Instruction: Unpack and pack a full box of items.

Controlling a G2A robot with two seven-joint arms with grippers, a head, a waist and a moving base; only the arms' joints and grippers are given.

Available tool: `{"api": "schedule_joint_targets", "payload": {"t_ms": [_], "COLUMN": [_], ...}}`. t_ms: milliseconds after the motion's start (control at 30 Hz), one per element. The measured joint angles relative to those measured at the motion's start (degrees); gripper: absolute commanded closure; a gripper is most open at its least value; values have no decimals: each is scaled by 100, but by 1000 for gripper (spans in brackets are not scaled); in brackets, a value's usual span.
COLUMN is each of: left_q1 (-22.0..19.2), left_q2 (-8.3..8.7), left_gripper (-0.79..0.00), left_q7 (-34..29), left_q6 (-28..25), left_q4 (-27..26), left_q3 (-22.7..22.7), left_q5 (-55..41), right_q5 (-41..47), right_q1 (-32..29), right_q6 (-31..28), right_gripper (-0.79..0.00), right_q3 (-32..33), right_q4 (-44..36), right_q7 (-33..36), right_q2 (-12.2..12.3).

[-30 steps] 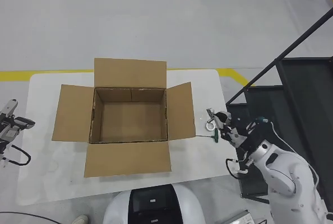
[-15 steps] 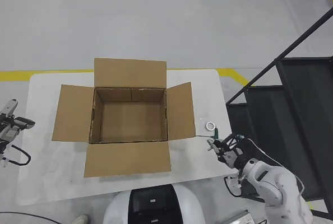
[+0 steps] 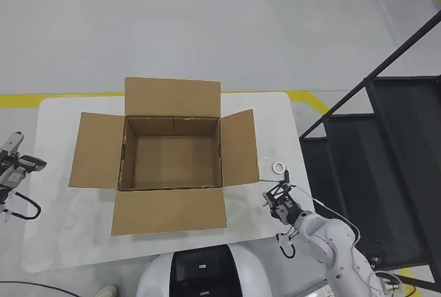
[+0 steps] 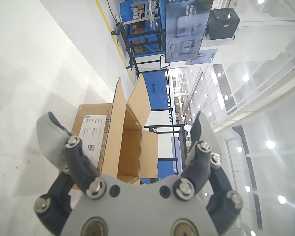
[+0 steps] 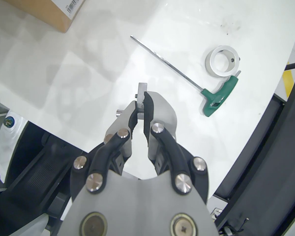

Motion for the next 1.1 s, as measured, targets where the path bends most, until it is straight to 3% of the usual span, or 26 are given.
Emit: {"api": "schedule_joint_targets", "payload": {"t_ms": [533, 567, 633, 700, 833, 1100], "left_q1": [0, 0, 0, 0, 0, 0], "left_q2": [0, 0, 0, 0, 0, 0], "left_gripper": [-785, -785, -785, -785, -785, -785], "left_q7": [0, 0, 0, 0, 0, 0], "left_q6": [0, 0, 0, 0, 0, 0], "left_q4": [0, 0, 0, 0, 0, 0], "left_q3": [0, 0, 0, 0, 0, 0], "left_q5": [0, 0, 0, 0, 0, 0], "right_q5": [-193, -195, -175, -165, -121, 171], "right_q1": [362, 394, 424, 436, 426, 90], "right_q6": [750, 786, 837, 861, 869, 983], "right_gripper": [0, -74, -403, -566, -785, -785], "right_q3": [-376, -400, -426, -445, -444, -191], "right_q4": [752, 801, 840, 850, 871, 375], "right_q7": [-204, -217, -233, -270, -357, -703], "right_q2": [-13, -14, -15, -13, -3, 29]}}
